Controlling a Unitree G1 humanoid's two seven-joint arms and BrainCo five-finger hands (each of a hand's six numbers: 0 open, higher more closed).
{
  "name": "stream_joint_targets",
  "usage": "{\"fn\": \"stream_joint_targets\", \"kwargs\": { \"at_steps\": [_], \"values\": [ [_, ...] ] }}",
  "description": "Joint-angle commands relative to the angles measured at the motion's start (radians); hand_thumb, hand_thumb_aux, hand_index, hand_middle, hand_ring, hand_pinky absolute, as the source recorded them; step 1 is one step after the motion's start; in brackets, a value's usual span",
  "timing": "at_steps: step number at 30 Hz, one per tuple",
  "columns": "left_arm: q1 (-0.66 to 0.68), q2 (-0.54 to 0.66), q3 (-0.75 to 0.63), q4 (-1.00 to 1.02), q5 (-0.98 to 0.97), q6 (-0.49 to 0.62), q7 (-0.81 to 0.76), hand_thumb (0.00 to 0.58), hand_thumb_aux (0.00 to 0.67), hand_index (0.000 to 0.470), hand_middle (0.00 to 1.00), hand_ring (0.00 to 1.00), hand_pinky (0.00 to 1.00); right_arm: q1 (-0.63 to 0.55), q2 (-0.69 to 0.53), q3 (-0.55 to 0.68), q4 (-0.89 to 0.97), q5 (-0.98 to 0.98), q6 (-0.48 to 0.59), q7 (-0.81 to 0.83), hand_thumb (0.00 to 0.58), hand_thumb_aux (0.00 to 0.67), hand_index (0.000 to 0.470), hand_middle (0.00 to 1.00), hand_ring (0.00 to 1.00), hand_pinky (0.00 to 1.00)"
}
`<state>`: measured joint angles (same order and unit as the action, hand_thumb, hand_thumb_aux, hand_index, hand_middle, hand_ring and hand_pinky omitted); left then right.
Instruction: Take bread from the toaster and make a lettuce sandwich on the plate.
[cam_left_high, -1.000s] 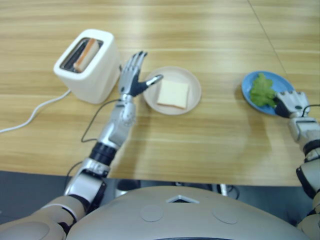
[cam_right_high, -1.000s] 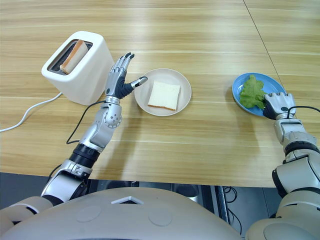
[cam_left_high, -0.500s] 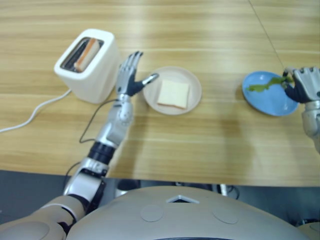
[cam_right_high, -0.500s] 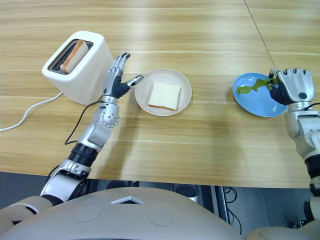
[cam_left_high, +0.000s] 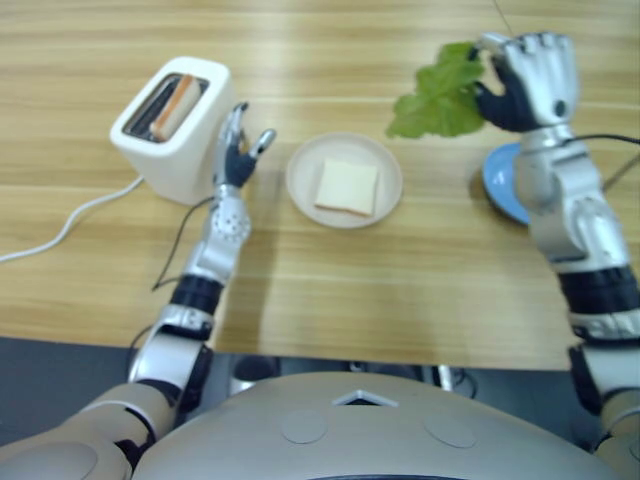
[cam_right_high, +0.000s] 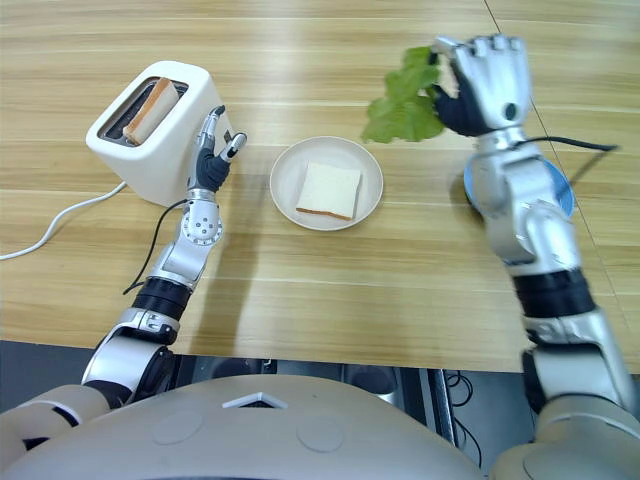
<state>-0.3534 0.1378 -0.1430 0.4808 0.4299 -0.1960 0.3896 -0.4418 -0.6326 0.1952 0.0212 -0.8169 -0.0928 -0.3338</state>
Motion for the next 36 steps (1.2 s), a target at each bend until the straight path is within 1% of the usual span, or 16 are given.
{"fn": "stream_joint_targets", "kwargs": {
  "at_steps": [1,4,7,11,14,16,19,23,27,28,29,30,31,32,36],
  "values": [
    [-0.006,-0.005,-0.002,0.051,-0.012,-0.018,-0.006,0.0,0.0,0.0,0.0,0.0,0.0,-0.106,0.115,0.105,0.228,-0.029,-0.043,-0.008,0.58,0.67,0.46,1.0,1.0,1.0],
    [-0.009,-0.008,-0.008,0.062,-0.008,-0.024,-0.005,0.0,0.0,0.0,0.0,0.0,0.0,-0.166,0.199,0.16,0.415,-0.029,-0.083,-0.036,0.58,0.67,0.46,1.0,1.0,1.0],
    [-0.007,-0.01,-0.012,0.068,-0.004,-0.024,-0.003,0.0,0.0,0.0,0.0,0.0,0.0,-0.195,0.256,0.206,0.569,-0.031,-0.121,-0.069,0.58,0.67,0.46,1.0,1.0,1.0],
    [-0.002,-0.015,-0.019,0.065,0.006,-0.02,0.004,0.0,0.0,0.0,0.0,0.0,0.0,-0.181,0.302,0.255,0.739,-0.033,-0.166,-0.104,0.58,0.67,0.46,1.0,1.0,1.0],
    [-0.003,-0.017,-0.026,0.064,0.016,-0.015,0.009,0.0,0.0,0.0,0.0,0.0,0.0,-0.156,0.301,0.271,0.815,-0.028,-0.189,-0.127,0.58,0.67,0.46,1.0,1.0,1.0],
    [-0.004,-0.017,-0.028,0.066,0.018,-0.015,0.01,0.0,0.0,0.0,0.0,0.0,0.0,-0.139,0.291,0.273,0.833,-0.022,-0.2,-0.136,0.58,0.67,0.46,1.0,1.0,1.0],
    [-0.002,-0.016,-0.031,0.062,0.023,-0.012,0.013,0.0,0.0,0.0,0.0,0.0,0.0,-0.094,0.255,0.266,0.798,-0.015,-0.208,-0.136,0.58,0.67,0.46,1.0,1.0,1.0],
    [-0.003,-0.015,-0.034,0.072,0.031,-0.01,0.02,0.0,0.0,0.0,0.0,0.0,0.0,-0.036,0.202,0.25,0.693,-0.011,-0.197,-0.116,0.58,0.67,0.46,1.0,1.0,1.0],
    [-0.006,-0.015,-0.041,0.079,0.042,-0.008,0.026,0.0,0.0,0.0,0.0,0.0,0.0,0.02,0.158,0.239,0.571,-0.028,-0.147,-0.096,0.58,0.67,0.46,1.0,1.0,1.0],
    [-0.006,-0.015,-0.041,0.079,0.043,-0.008,0.026,0.0,0.0,0.0,0.0,0.0,0.0,0.029,0.15,0.235,0.546,-0.033,-0.133,-0.092,0.566,0.568,0.39,0.43,0.43,0.43],
    [-0.005,-0.014,-0.042,0.079,0.045,-0.007,0.027,0.0,0.0,0.0,0.0,0.0,0.0,0.038,0.14,0.228,0.524,-0.039,-0.117,-0.09,0.438,0.339,0.233,0.0,0.0,0.0],
    [-0.005,-0.013,-0.042,0.079,0.046,-0.007,0.027,0.0,0.0,0.0,0.0,0.0,0.0,0.043,0.132,0.222,0.507,-0.043,-0.104,-0.089,0.251,0.166,0.114,0.0,0.0,0.0],
    [-0.005,-0.012,-0.042,0.079,0.048,-0.007,0.027,0.0,0.0,0.0,0.0,0.0,0.0,0.049,0.123,0.215,0.492,-0.044,-0.094,-0.09,0.251,0.166,0.114,0.0,0.0,0.0],
    [-0.005,-0.012,-0.042,0.079,0.049,-0.007,0.028,0.0,0.0,0.0,0.0,0.0,0.0,0.054,0.114,0.208,0.477,-0.044,-0.083,-0.086,0.0,0.0,0.0,0.0,0.0,0.0],
    [-0.006,-0.008,-0.046,0.073,0.06,-0.003,0.031,0.0,0.0,0.0,0.0,0.0,0.0,0.081,0.075,0.195,0.42,-0.054,-0.036,-0.053,0.0,0.0,0.0,0.0,0.0,0.0]
  ]
}}
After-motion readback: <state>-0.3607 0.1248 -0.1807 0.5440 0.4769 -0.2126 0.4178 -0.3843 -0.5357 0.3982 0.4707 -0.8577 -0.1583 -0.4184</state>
